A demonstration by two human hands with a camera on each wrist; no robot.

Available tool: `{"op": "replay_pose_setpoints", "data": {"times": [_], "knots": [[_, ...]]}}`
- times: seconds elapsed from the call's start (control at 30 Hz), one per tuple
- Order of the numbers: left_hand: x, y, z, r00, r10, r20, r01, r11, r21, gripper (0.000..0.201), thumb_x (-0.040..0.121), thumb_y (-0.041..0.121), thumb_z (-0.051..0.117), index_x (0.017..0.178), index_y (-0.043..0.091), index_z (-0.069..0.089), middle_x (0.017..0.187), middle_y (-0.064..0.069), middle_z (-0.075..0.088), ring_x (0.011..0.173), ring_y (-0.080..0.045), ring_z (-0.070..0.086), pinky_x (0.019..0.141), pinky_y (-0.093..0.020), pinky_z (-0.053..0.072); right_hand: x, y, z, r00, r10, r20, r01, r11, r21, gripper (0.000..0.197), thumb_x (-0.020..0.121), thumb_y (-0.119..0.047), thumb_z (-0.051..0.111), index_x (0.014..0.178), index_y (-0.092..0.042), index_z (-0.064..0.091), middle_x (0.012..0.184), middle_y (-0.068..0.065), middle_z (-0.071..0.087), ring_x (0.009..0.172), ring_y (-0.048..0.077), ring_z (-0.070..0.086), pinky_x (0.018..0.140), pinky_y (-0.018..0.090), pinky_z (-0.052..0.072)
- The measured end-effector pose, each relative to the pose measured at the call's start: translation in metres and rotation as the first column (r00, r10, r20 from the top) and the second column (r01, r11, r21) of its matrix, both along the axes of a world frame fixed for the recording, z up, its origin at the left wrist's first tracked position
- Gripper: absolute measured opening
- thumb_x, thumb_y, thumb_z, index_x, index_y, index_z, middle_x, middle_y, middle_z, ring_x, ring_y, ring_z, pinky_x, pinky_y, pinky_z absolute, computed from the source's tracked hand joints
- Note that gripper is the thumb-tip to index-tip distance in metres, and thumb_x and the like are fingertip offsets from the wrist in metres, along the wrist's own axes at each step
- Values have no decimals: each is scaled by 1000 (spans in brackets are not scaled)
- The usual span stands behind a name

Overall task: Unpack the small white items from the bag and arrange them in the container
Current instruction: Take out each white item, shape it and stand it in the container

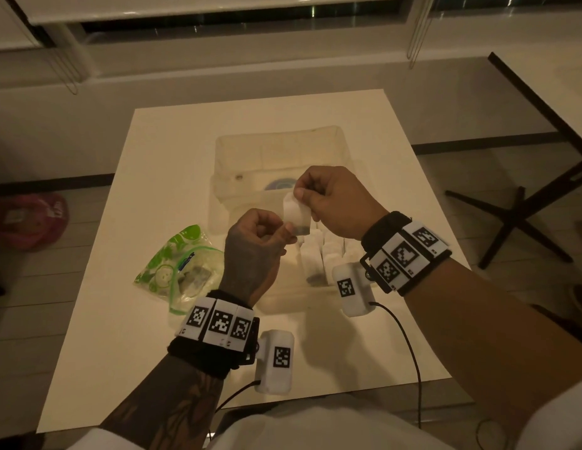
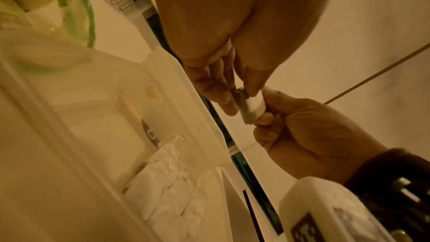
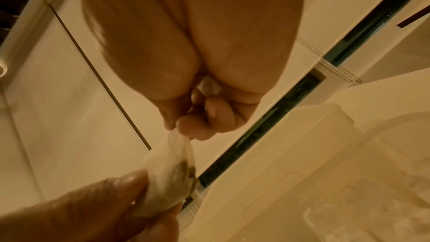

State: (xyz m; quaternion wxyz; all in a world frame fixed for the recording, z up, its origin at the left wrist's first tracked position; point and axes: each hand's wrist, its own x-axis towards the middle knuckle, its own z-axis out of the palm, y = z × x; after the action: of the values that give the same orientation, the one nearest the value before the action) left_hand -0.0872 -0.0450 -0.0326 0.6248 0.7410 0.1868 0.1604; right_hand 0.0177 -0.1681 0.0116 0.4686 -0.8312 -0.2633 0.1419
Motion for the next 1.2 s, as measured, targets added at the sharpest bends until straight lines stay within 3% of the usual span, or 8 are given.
{"op": "replay_pose_setpoints", "data": {"times": [0.17,0.33,0.43,0.57,0.7,0.87,1.1,1.2], "knots": [[2,0,0,1000,-16,-10,16,997,78,8,90,20,67,84,22,62,79,-1,72,72,-18,71,58,-30,57,-1,2,-1,1000,-7,-9,7,1000,16,13,95,-15,59,83,-20,62,68,-16,55,60,1,51,64,20,41],[0,-1,8,989,-131,-63,134,990,41,13,95,29,59,87,33,69,84,5,75,83,-19,70,73,-40,58,-4,4,-6,1000,-16,-12,16,999,48,10,94,-14,60,85,-19,63,64,-17,56,55,-4,53,60,16,41],[0,-1,15,960,-227,-166,208,970,-125,22,98,32,53,94,22,72,90,2,76,87,-16,72,79,-42,54,-6,3,-6,999,21,-40,-19,998,64,11,93,-13,60,85,-18,64,71,-13,60,59,-8,56,58,11,44],[1,6,15,926,-307,-219,286,950,-124,30,99,31,50,103,10,70,94,-2,76,85,-15,72,75,-38,50,-7,-3,-5,998,47,-41,-47,999,3,8,92,-12,62,87,-11,67,72,-14,59,60,-7,53,59,8,39],[2,5,14,883,-396,-251,347,912,-218,32,96,35,55,105,9,71,98,-3,75,91,-18,72,73,-33,47,-8,-9,-4,995,83,-52,-86,995,-49,11,92,-13,62,83,-17,66,72,-12,60,64,-3,53,62,11,40],[3,8,10,873,-433,-227,382,894,-234,27,94,31,59,99,8,73,95,-6,75,83,-15,70,72,-33,45,-11,-12,-2,993,101,-58,-106,990,-95,11,92,-14,62,82,-18,66,73,-10,60,64,0,54,63,14,40],[7,12,11,864,-429,-261,375,897,-233,37,94,40,56,106,8,71,97,-4,75,88,-20,72,74,-33,47,-10,-12,-4,992,110,-61,-116,986,-116,10,90,-14,64,81,-17,68,72,-9,60,66,4,52,65,19,40],[7,11,11,838,-459,-297,400,885,-238,29,94,33,59,105,9,72,97,-2,76,88,-16,72,74,-32,45,-10,-13,-5,994,106,-41,-110,986,-127,11,90,-13,64,80,-16,68,71,-9,60,68,7,54,68,21,42]]}}
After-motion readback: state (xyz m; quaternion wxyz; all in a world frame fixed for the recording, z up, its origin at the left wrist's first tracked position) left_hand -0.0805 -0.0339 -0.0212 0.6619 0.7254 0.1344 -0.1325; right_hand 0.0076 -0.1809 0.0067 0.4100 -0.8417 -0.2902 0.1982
